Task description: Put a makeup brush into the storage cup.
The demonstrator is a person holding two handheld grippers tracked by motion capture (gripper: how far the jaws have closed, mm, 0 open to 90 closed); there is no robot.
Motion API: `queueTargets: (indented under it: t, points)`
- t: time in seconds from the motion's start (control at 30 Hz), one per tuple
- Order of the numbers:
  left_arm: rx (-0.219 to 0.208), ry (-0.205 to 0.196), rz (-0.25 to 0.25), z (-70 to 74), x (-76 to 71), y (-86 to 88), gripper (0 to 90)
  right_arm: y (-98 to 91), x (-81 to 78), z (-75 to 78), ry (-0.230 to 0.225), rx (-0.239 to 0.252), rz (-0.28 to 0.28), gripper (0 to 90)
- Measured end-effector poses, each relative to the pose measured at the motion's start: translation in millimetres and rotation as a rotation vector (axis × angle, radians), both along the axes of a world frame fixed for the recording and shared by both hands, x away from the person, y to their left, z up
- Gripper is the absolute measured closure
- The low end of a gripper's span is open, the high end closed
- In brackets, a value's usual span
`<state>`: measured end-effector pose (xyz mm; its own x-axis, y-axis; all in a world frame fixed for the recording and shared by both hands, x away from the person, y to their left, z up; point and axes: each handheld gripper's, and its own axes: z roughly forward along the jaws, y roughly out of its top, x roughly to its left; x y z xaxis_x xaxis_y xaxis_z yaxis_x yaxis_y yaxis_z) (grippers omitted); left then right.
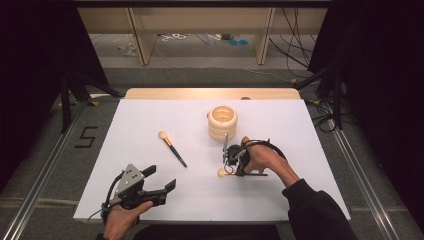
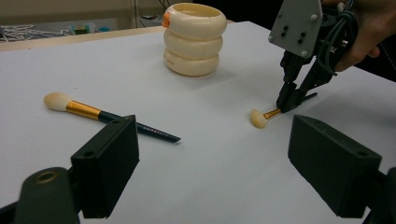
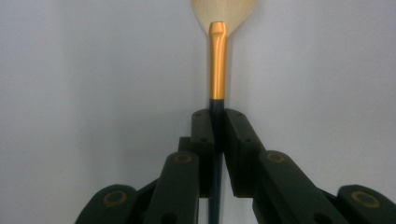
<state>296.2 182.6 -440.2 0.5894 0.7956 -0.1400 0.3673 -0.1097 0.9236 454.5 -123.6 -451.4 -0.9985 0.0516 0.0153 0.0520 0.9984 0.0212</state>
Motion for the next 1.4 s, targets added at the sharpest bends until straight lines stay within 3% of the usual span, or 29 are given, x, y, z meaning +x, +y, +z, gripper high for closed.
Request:
queueTargets:
  t: [0.2, 0.37, 0.4, 0.47, 0.5, 0.57, 0.6, 0.87, 1.13, 1.17, 1.4]
  points:
    - [0.002, -0.002, 0.003, 0.2, 0.0, 0.5, 16.1, 1.1, -1.5, 3.3, -0.005, 0.006, 0.000, 83.0]
    - [0.002, -0.002, 0.003, 0.2, -0.1, 0.6, 16.2, -0.9, -0.8, 10.8, -0.034, 0.038, -0.013, 83.1]
    - [0.001, -0.002, 0.003, 0.2, -0.1, 0.6, 16.2, -1.9, 0.0, 12.5, -0.050, 0.063, -0.004, 83.0]
    - [-0.011, 0.007, 0.010, -0.1, -0.4, 0.0, 16.1, -3.1, -2.7, 17.5, -0.038, 0.087, -0.063, 83.1]
    - [-0.011, 0.007, 0.010, -0.1, -0.4, 0.0, 16.2, -4.8, 1.0, 19.1, -0.056, 0.109, -0.013, 83.1]
    - [-0.010, 0.007, 0.010, -0.1, -0.5, -0.1, 16.2, -6.2, 1.8, 23.3, -0.070, 0.134, -0.007, 83.0]
    - [-0.010, 0.007, 0.010, 0.0, -0.5, 0.0, 16.2, -6.9, -0.6, 26.3, -0.058, 0.158, -0.044, 83.0]
    - [0.000, -0.002, 0.003, 0.3, -0.1, 0.9, 16.2, -14.5, 3.7, 45.0, -0.116, 0.282, -0.053, 83.1]
    - [-0.010, 0.009, 0.010, -0.1, -0.4, 0.1, 16.2, -17.9, 6.7, 56.1, -0.145, 0.421, -0.114, 83.1]
    - [-0.010, 0.009, 0.010, -0.1, -0.4, 0.1, 16.2, -19.2, 7.3, 59.4, -0.153, 0.456, -0.132, 83.1]
    - [-0.011, 0.010, 0.010, 0.0, -0.4, 0.0, 16.1, -23.1, 9.8, 65.2, -0.177, 0.539, -0.173, 83.1]
